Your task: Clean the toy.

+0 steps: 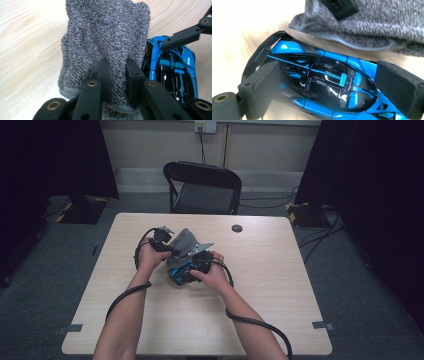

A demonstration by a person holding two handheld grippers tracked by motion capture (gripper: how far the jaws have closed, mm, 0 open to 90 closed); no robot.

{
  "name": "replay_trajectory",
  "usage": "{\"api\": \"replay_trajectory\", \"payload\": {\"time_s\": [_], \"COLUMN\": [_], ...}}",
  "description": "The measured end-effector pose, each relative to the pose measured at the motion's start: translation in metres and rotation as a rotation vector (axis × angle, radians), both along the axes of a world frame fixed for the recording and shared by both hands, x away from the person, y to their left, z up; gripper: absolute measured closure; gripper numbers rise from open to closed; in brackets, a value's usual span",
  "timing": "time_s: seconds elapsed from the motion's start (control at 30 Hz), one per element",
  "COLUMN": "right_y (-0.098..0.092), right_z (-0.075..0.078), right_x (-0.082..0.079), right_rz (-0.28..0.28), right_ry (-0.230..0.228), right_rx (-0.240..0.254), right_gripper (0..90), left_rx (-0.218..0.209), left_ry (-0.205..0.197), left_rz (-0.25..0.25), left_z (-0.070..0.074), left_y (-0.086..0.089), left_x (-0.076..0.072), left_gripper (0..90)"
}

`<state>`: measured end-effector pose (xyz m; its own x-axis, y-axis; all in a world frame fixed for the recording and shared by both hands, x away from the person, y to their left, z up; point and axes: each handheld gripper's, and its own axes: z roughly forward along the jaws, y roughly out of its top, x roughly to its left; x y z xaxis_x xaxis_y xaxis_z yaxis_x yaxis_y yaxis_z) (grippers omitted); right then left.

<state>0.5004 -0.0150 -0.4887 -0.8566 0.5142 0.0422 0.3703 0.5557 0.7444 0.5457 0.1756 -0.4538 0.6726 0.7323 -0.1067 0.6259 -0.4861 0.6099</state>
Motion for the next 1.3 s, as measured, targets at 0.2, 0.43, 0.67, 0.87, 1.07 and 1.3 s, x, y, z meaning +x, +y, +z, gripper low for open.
{"api": "replay_trajectory", "payload": {"time_s": [0.2,0.43,0.67,0.87,1.07,1.3], "right_y": [0.000,0.000,0.000,0.000,0.000,0.000], "right_z": [0.000,0.000,-0.001,0.000,0.000,0.000], "right_x": [0.000,0.000,0.000,0.000,0.000,0.000], "right_rz": [-0.001,-0.002,-0.003,-0.002,0.001,-0.001], "right_ry": [-0.002,0.000,-0.003,-0.001,0.001,0.002], "right_rx": [0.004,0.002,0.006,0.001,-0.005,-0.004], "right_gripper": [6.9,6.9,6.9,6.9,6.9,6.9], "left_rx": [0.028,0.047,0.059,0.047,0.051,0.065], "left_ry": [0.037,0.051,0.057,0.069,0.075,0.083], "left_rz": [-0.041,-0.065,-0.072,-0.070,-0.085,-0.091], "left_z": [-0.012,-0.016,-0.014,-0.014,-0.012,-0.011], "left_y": [-0.016,-0.020,-0.019,-0.012,-0.004,0.006], "left_x": [0.003,0.003,0.000,-0.003,-0.006,-0.013], "left_gripper": [76.4,76.4,76.5,76.8,77.0,77.1]}}
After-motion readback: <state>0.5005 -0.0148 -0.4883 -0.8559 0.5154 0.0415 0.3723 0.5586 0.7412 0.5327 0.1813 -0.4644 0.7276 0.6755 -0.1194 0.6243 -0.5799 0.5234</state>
